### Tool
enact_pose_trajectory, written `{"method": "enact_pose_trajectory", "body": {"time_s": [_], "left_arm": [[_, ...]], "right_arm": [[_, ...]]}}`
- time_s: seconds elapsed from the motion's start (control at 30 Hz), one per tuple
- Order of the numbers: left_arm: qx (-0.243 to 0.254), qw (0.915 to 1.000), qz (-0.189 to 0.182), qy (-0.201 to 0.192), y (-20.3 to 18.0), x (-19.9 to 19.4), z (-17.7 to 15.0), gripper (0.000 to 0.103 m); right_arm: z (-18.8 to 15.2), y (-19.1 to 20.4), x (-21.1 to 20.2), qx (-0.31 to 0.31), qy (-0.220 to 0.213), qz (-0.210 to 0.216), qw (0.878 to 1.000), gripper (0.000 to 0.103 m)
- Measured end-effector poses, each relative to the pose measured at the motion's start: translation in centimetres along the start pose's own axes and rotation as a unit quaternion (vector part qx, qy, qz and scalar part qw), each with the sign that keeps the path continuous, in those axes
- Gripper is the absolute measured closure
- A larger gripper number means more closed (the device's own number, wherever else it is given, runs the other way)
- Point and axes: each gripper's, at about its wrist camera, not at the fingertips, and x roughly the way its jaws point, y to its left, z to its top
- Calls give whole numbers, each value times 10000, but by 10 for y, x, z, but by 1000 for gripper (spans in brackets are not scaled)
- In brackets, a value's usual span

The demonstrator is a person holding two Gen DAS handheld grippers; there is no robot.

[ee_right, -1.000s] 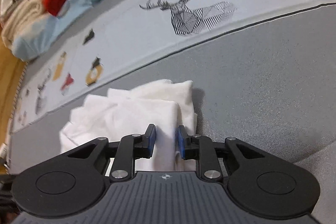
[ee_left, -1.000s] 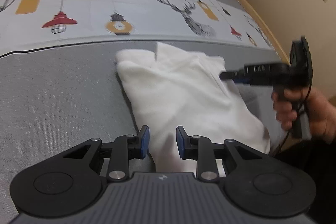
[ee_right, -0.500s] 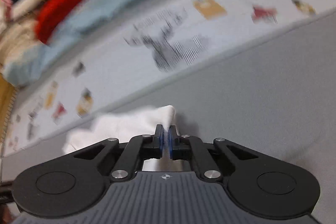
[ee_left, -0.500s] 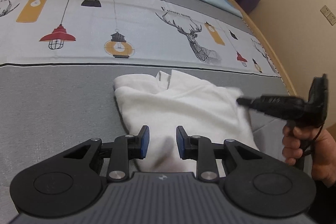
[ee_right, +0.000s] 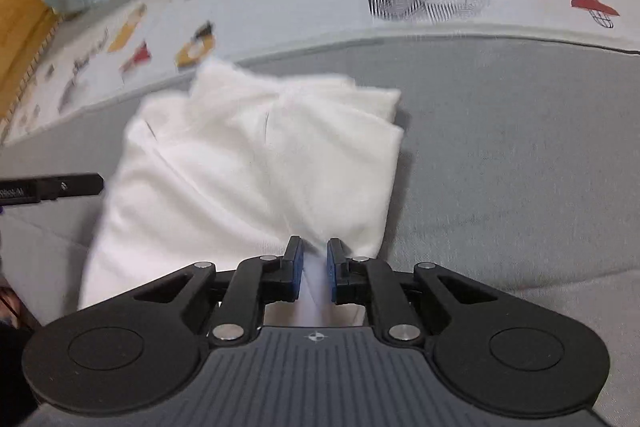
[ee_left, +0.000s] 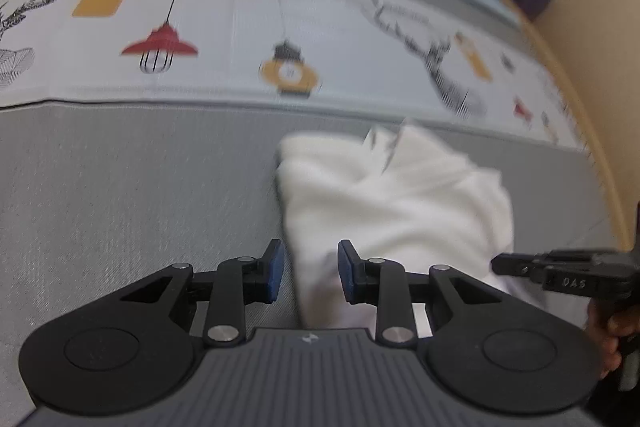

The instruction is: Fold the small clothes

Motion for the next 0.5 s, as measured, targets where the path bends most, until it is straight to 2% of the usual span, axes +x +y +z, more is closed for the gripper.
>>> {"method": "enact_pose_trajectory", "body": {"time_s": [0.17, 0.3, 0.4, 0.5], "left_arm": [[-11, 9992, -222, -336, -9, -4, 9, 71], [-43, 9979, -410, -491, -17, 2, 19, 71], [-26, 9973, -559, -483, -21, 12, 26, 71], [17, 9980, -557, -304, -26, 30, 31, 71]], "right_arm": [[0, 5, 0, -232, -43, -220, 9995, 92], [3, 4, 0, -129, -51, -203, 9997, 92], [2, 5, 1, -152, -40, -228, 9996, 92], [1, 5, 1, -216, -41, -224, 9995, 92]]}}
